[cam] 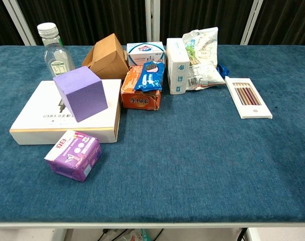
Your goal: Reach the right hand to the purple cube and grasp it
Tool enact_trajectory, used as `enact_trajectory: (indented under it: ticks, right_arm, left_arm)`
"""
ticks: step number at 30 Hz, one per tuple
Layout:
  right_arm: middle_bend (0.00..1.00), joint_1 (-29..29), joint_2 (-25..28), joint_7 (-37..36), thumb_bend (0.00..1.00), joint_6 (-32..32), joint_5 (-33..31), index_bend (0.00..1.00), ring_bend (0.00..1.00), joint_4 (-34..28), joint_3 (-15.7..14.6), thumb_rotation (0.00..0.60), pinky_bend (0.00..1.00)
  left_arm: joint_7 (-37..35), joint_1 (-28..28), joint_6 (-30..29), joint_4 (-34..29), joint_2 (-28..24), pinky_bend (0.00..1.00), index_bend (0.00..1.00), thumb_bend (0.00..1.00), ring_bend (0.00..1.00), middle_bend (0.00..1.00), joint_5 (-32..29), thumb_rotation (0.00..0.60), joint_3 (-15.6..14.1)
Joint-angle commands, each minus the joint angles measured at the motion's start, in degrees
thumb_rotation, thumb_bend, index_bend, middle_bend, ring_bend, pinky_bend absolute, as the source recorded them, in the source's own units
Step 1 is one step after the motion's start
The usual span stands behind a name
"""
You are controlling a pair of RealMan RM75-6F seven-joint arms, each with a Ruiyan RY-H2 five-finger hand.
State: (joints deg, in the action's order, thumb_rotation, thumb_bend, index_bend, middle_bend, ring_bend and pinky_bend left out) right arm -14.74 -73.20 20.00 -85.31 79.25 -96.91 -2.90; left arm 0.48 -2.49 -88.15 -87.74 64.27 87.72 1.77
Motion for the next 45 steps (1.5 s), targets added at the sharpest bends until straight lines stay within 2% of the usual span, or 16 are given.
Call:
enact_trajectory:
  ticks: [1,6,11,15,18,21,28,31,37,45]
  right_arm:
    - [0.00,0.8,-0.8,-0.4,0.00,-1.2,1.6,0.00,0.00,0.9,0.8,0.600,0.00]
    - [0.00,1.2,-1.0,-0.9,0.00,-0.9,2.7,0.00,0.00,1.0,1.5,0.600,0.00]
    - [0.00,0.2,-0.8,-1.0,0.00,1.9,2.6,0.00,0.00,0.0,2.6,0.600,0.00]
    - [0.00,-3.6,-0.1,0.2,0.00,6.0,3.3,0.00,0.00,-3.0,5.5,0.600,0.00]
    - [0.00,-8.2,-1.2,2.2,0.00,10.1,4.2,0.00,0.00,-3.3,8.8,0.600,0.00]
    - [0.00,-13.6,-2.6,1.3,0.00,16.2,3.8,0.00,0.00,-4.1,12.0,0.600,0.00]
    - [0.00,-28.9,-6.8,1.5,0.00,34.9,-4.6,0.00,0.00,-2.8,19.7,0.600,0.00]
    - [0.00,-34.3,-9.8,2.9,0.00,39.7,-8.5,0.00,0.00,-0.8,21.8,0.600,0.00]
    - [0.00,-43.1,-16.4,2.9,0.00,44.7,-15.2,0.00,0.00,4.7,24.8,0.600,0.00]
    - [0.00,-51.2,-23.7,2.8,0.00,47.6,-21.7,0.00,0.00,14.2,25.6,0.600,0.00]
  left_arm:
    - [0.1,0.0,0.0,0.0,0.1,0.24,0.08,0.10,0.14,0.07,0.1,0.223,-0.1]
    - [0.2,0.1,-0.2,-0.1,0.0,0.24,0.08,0.10,0.14,0.07,0.4,0.224,-0.2]
    - [-0.2,0.2,-0.1,0.1,-0.1,0.24,0.08,0.10,0.14,0.07,0.3,0.222,-0.5]
    - [-0.7,0.2,-0.3,0.4,-0.4,0.24,0.08,0.10,0.14,0.07,0.1,0.224,-0.3]
    - [-1.1,0.5,-0.5,0.6,-0.4,0.24,0.08,0.10,0.14,0.07,0.1,0.224,-0.4]
    - [-1.2,0.7,-0.3,1.0,-0.3,0.24,0.08,0.10,0.14,0.07,-0.1,0.224,-0.6]
    - [-1.6,1.0,-0.6,1.2,-0.1,0.24,0.08,0.10,0.14,0.07,-0.2,0.221,-0.7]
    - [-1.9,1.1,-0.4,1.4,0.1,0.24,0.08,0.10,0.14,0.07,-0.4,0.222,-0.8]
    - [-2.8,1.2,-0.3,2.1,-0.1,0.24,0.08,0.10,0.14,0.07,-0.9,0.223,-0.6]
    - [-3.2,1.2,0.1,2.3,-0.5,0.24,0.08,0.10,0.14,0.07,-1.0,0.223,-0.8]
